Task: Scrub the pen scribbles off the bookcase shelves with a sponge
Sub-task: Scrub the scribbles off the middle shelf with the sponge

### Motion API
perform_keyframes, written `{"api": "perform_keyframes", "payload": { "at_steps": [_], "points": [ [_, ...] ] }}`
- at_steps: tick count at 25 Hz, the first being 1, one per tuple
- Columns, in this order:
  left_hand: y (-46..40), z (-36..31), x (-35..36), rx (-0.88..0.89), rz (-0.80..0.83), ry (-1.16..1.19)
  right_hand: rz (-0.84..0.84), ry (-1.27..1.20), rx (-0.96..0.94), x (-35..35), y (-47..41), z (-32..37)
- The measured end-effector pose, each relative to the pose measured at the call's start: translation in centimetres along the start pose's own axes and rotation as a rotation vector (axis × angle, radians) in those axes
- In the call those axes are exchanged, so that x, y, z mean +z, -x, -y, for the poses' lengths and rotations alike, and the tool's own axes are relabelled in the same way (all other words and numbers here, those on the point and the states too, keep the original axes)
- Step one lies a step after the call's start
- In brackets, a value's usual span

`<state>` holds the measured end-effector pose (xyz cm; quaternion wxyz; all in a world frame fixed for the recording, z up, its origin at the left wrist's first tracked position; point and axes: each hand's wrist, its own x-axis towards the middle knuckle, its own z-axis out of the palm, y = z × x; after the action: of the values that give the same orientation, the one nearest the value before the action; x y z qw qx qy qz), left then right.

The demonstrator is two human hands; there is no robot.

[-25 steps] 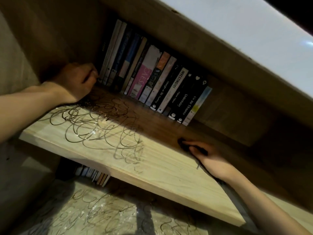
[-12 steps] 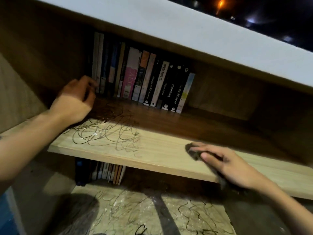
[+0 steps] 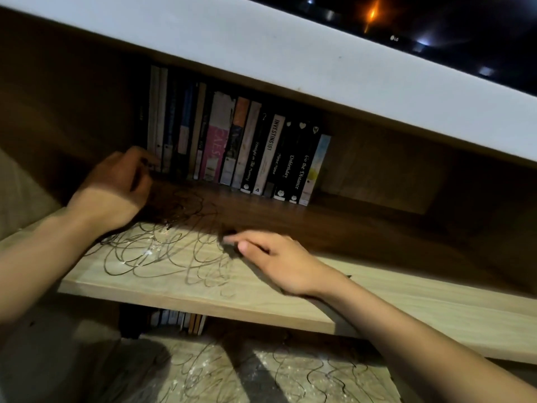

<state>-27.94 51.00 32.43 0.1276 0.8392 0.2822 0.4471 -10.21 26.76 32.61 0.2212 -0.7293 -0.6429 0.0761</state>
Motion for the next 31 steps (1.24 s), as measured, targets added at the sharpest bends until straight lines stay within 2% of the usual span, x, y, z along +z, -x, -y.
{"api": "perform_keyframes", "payload": {
  "at_steps": [2, 3, 4, 7, 9, 10, 13, 16, 17, 18, 20, 22, 23, 25, 28, 30, 31],
  "points": [
    [-0.4, 0.4, -0.1, -0.047, -0.062, -0.007, 0.096, -0.150, -0.096, -1.5, 1.1, -1.2],
    [-0.6, 0.5, -0.1, -0.051, -0.067, -0.018, 0.117, -0.167, -0.076, -2.5, 0.8, -3.0],
    [-0.7, 0.3, 0.0, -0.049, -0.051, -0.029, 0.082, -0.151, -0.027, -3.2, 0.2, -5.0],
    [-0.5, 0.0, 0.1, -0.044, 0.005, -0.048, -0.188, -0.010, 0.131, -3.8, -3.8, -9.0],
    [-0.4, -0.2, 0.3, -0.030, 0.017, -0.053, -0.222, 0.201, 0.291, -2.6, -6.8, -9.3],
    [-0.3, -0.3, 0.3, -0.026, 0.019, -0.052, -0.221, 0.267, 0.309, -1.7, -7.4, -8.5],
    [-0.3, -0.4, 0.2, -0.015, 0.007, -0.043, -0.153, 0.137, 0.113, 0.8, -7.1, -4.0],
    [-0.3, -0.3, 0.0, -0.015, -0.013, -0.021, 0.147, -0.091, -0.063, -0.3, -3.6, -1.5],
    [-0.3, -0.2, -0.1, -0.017, -0.025, -0.019, 0.170, -0.112, -0.090, -1.3, -3.1, -2.2],
    [-0.4, -0.2, -0.1, -0.021, -0.025, -0.022, 0.125, -0.088, -0.072, -1.9, -3.5, -3.4],
    [-0.3, -0.3, 0.0, -0.033, -0.010, -0.022, -0.071, 0.011, 0.042, -2.6, -6.1, -5.9],
    [-0.3, -0.4, 0.0, -0.041, -0.002, -0.023, -0.118, 0.084, 0.164, -1.4, -8.3, -5.4],
    [-0.3, -0.4, 0.0, -0.044, -0.001, -0.027, -0.099, 0.078, 0.142, -0.5, -8.2, -4.7],
    [-0.3, -0.5, -0.1, -0.051, 0.001, -0.029, -0.025, 0.004, -0.022, 0.7, -6.5, -1.8],
    [-0.4, -0.4, -0.1, -0.039, 0.000, -0.005, 0.178, -0.055, -0.229, -0.1, -2.7, -0.2],
    [-0.3, -0.1, -0.2, -0.032, -0.013, 0.006, 0.230, -0.015, -0.211, -1.5, -2.7, -1.9],
    [-0.3, -0.1, -0.1, -0.028, -0.014, 0.011, 0.169, 0.009, -0.144, -2.0, -3.5, -3.1]
  ]
}}
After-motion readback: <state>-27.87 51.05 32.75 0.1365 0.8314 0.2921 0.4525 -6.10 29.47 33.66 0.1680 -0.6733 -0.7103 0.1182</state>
